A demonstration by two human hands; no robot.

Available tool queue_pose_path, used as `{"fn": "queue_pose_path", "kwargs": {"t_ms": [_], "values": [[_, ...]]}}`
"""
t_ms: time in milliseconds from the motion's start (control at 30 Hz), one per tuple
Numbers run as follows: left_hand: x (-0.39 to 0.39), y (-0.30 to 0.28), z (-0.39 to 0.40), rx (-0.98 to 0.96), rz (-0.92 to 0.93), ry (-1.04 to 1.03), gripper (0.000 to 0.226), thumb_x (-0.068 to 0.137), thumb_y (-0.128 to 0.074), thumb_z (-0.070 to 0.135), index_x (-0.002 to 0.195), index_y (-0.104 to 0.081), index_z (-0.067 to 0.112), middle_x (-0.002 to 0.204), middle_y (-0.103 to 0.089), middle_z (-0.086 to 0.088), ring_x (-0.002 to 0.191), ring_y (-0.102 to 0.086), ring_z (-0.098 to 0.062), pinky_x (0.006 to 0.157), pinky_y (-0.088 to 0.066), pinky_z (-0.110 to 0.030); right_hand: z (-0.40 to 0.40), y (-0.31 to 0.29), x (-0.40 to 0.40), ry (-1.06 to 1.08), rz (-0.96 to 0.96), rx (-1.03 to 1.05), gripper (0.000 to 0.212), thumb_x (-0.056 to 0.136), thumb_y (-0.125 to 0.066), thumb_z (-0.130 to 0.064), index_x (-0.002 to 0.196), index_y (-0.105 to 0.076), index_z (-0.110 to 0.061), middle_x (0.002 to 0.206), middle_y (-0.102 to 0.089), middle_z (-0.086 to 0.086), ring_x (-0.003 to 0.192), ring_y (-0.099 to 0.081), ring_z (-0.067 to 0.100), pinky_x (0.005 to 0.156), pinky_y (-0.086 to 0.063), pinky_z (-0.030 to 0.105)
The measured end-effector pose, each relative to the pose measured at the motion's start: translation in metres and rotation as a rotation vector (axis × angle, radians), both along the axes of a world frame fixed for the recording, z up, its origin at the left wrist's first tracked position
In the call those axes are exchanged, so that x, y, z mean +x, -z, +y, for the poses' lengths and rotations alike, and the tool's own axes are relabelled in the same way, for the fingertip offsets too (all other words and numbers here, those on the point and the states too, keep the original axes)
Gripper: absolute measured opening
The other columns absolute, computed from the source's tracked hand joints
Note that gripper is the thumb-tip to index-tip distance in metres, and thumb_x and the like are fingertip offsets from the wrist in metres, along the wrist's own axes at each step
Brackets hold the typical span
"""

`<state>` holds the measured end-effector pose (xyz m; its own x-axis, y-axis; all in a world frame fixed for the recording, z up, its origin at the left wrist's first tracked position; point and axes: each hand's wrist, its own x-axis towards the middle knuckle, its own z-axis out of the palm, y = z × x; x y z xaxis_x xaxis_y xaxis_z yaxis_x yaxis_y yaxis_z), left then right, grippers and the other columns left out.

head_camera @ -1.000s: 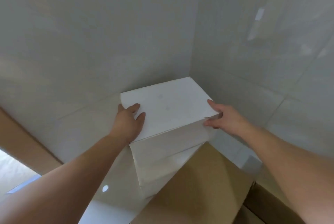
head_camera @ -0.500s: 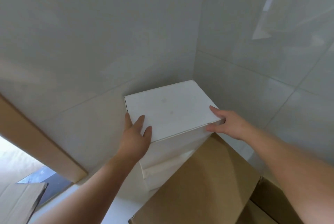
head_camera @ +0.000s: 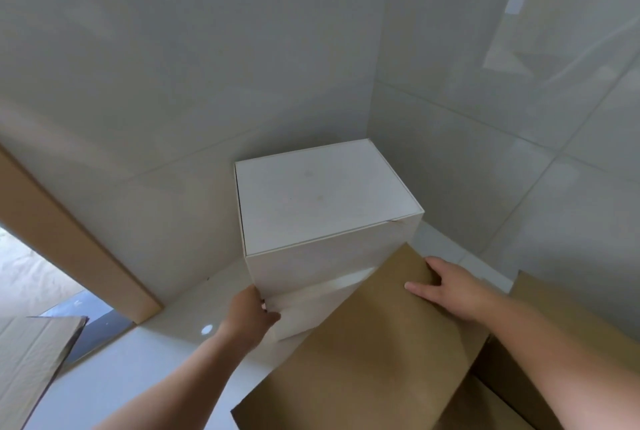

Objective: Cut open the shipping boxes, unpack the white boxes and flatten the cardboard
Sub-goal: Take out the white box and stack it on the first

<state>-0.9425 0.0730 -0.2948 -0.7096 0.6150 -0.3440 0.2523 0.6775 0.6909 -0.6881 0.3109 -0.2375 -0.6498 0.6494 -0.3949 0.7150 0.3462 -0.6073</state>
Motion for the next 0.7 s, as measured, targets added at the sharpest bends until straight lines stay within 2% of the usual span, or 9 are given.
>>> {"fn": "queue_pose_path", "kwargs": {"t_ms": [67, 167, 233, 300, 367, 433, 533, 600, 700], "values": [[-0.001, 0.002, 0.003, -0.016, 0.038, -0.025, 0.035, 0.071, -0.079, 0.003, 0.103, -0.062, 0.001, 0.1, -0.069, -0.011, 0.086, -0.064, -0.022, 0.07, -0.045, -0.025, -0.001, 0.006, 0.008, -0.029, -0.046, -0.01, 0.062, 0.08, -0.065, -0.058, 0.13, -0.048, -0.027, 0.109, -0.054, -0.016, 0.093, -0.053, 0.0, 0.073, -0.04, 0.014], [0.001, 0.005, 0.009, -0.03, 0.088, -0.027, 0.032, 0.072, -0.081, 0.01, 0.097, -0.064, 0.002, 0.095, -0.068, -0.01, 0.085, -0.064, -0.023, 0.072, -0.05, -0.031, -0.008, 0.013, 0.016, -0.047, -0.063, -0.028, 0.06, 0.08, -0.063, -0.06, 0.129, -0.047, -0.028, 0.109, -0.056, -0.017, 0.091, -0.054, -0.004, 0.07, -0.041, 0.011], [0.004, 0.006, 0.019, -0.043, 0.135, 0.021, 0.026, 0.073, -0.08, 0.015, 0.09, -0.065, 0.004, 0.092, -0.067, -0.008, 0.084, -0.063, -0.022, 0.071, -0.048, -0.03, -0.011, 0.015, 0.016, -0.071, -0.099, -0.047, 0.065, 0.08, -0.062, -0.06, 0.134, -0.043, -0.027, 0.12, -0.057, -0.012, 0.095, -0.055, -0.002, 0.078, -0.044, 0.014], [0.008, 0.004, 0.033, -0.034, 0.149, 0.018, 0.023, 0.074, -0.08, 0.018, 0.083, -0.061, 0.009, 0.086, -0.063, -0.005, 0.082, -0.06, -0.022, 0.066, -0.041, -0.026, -0.012, 0.01, 0.012, -0.091, -0.138, 0.003, 0.083, 0.081, -0.063, -0.058, 0.147, -0.024, -0.026, 0.141, -0.045, -0.001, 0.112, -0.052, 0.009, 0.094, -0.042, 0.023], [0.011, 0.005, 0.05, -0.034, 0.164, 0.01, 0.026, 0.073, -0.081, 0.022, 0.084, -0.061, 0.01, 0.086, -0.061, -0.004, 0.083, -0.06, -0.023, 0.066, -0.039, -0.026, -0.009, -0.006, 0.001, -0.025, -0.026, 0.238, 0.095, 0.083, -0.063, -0.055, 0.151, 0.0, -0.032, 0.155, -0.02, 0.003, 0.133, -0.036, 0.02, 0.107, -0.034, 0.034], [0.014, 0.009, 0.064, -0.023, 0.168, 0.007, 0.028, 0.073, -0.081, 0.024, 0.088, -0.063, 0.01, 0.084, -0.061, -0.002, 0.078, -0.057, -0.019, 0.062, -0.039, -0.024, 0.001, -0.032, -0.017, -0.001, 0.14, 0.561, 0.091, 0.088, -0.058, -0.052, 0.149, 0.008, -0.036, 0.159, -0.003, 0.001, 0.144, -0.017, 0.023, 0.113, -0.027, 0.043], [0.02, 0.012, 0.076, 0.049, 0.126, -0.031, 0.022, 0.073, -0.08, 0.022, 0.082, -0.061, 0.015, 0.072, -0.055, 0.009, 0.068, -0.052, -0.012, 0.053, -0.034, -0.017, 0.015, -0.068, -0.058, -0.263, 0.05, 0.768, 0.082, 0.092, -0.042, -0.057, 0.15, 0.012, -0.035, 0.16, 0.013, -0.002, 0.147, 0.011, 0.022, 0.119, -0.002, 0.045], [0.022, 0.015, 0.082, 0.085, 0.114, -0.032, 0.019, 0.073, -0.079, 0.022, 0.083, -0.065, 0.014, 0.075, -0.06, 0.007, 0.069, -0.055, -0.011, 0.059, -0.038, -0.022, 0.014, -0.076, -0.084, -0.414, -0.074, 0.691, 0.077, 0.091, -0.033, -0.066, 0.152, 0.002, -0.036, 0.161, 0.004, -0.004, 0.147, 0.009, 0.024, 0.118, 0.004, 0.046], [0.027, 0.018, 0.096, 0.151, 0.04, -0.066, 0.017, 0.074, -0.078, 0.022, 0.084, -0.067, 0.014, 0.077, -0.065, 0.006, 0.07, -0.06, -0.01, 0.058, -0.041, -0.024, 0.01, -0.074, -0.105, -0.387, -0.183, 0.476, 0.086, 0.081, -0.03, -0.08, 0.152, -0.006, -0.037, 0.161, 0.006, -0.003, 0.147, 0.011, 0.027, 0.118, -0.004, 0.049]]}}
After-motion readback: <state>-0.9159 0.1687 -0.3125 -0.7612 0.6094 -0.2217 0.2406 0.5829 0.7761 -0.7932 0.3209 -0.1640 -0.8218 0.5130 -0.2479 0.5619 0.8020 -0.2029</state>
